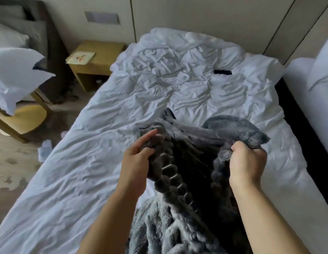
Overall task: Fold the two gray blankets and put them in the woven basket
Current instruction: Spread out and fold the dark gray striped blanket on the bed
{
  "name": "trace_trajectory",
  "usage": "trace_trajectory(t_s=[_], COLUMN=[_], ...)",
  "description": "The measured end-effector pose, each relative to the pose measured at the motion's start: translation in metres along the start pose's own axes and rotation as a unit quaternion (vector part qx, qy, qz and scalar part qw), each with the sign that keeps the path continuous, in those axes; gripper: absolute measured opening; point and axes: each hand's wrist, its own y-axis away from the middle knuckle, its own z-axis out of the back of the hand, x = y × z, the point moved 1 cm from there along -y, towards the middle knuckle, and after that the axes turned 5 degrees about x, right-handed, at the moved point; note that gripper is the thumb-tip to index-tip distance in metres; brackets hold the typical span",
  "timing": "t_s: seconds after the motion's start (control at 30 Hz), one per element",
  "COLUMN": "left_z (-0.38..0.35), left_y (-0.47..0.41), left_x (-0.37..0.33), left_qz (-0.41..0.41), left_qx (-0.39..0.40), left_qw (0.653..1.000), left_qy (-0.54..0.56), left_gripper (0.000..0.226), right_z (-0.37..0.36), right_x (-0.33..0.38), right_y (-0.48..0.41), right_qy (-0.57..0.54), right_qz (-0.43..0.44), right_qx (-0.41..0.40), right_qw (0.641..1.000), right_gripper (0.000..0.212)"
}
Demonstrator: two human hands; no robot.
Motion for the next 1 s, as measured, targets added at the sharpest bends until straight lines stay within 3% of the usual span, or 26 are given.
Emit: trace_trajectory(t_s=[0.1,0.17,0.23,0.27,0.37,0.4,0.47,0.57,0.63,0.73,0.83,0.9,1.0], left_z=[-0.035,-0.056,-0.072,-0.076,-0.077,-0.073,-0.067,-0.059,-0.053,-0.044,-0.039,-0.034,-0.022], left_y=[0.035,0.052,0.068,0.075,0.092,0.094,0.099,0.106,0.113,0.123,0.126,0.128,0.125], left_x=[-0.05,-0.067,-0.072,-0.071,-0.078,-0.079,-0.084,-0.094,-0.102,-0.118,-0.132,-0.139,-0.14], left_qz=[-0.089,-0.103,-0.083,-0.06,0.023,0.046,0.056,0.027,-0.045,-0.152,-0.168,-0.148,-0.102], left_qx=[0.057,0.092,0.129,0.15,0.224,0.238,0.24,0.176,0.147,0.109,0.065,0.028,0.072], left_qw=[0.993,0.989,0.986,0.984,0.965,0.963,0.969,0.973,0.962,0.905,0.821,0.828,0.893], left_qy=[0.047,0.057,0.061,0.071,0.133,0.118,0.011,-0.149,-0.225,-0.383,-0.543,-0.54,-0.433], left_gripper=[0.067,0.082,0.088,0.083,0.043,0.05,0.067,0.061,0.05,0.031,0.043,0.042,0.03], right_z=[0.015,0.016,0.013,0.014,0.024,0.028,0.033,0.031,0.027,0.022,0.023,0.024,0.024], right_x=[0.05,0.064,0.07,0.073,0.083,0.085,0.089,0.095,0.099,0.102,0.102,0.105,0.104], right_y=[0.039,0.062,0.084,0.092,0.107,0.11,0.116,0.124,0.131,0.137,0.137,0.136,0.135], right_qy=[-0.046,-0.062,-0.069,-0.07,-0.07,-0.062,-0.004,0.045,0.026,-0.021,-0.123,-0.166,-0.164], right_qz=[0.133,0.102,0.032,0.025,0.041,0.043,0.068,0.093,0.074,0.014,-0.125,-0.166,-0.157], right_qx=[0.06,0.194,0.349,0.388,0.412,0.423,0.44,0.406,0.403,0.45,0.508,0.544,0.575], right_qw=[0.988,0.974,0.934,0.919,0.907,0.903,0.895,0.908,0.912,0.893,0.843,0.805,0.786], right_gripper=[0.025,0.018,0.031,0.036,0.031,0.028,0.029,0.023,0.023,0.031,0.035,0.041,0.036])
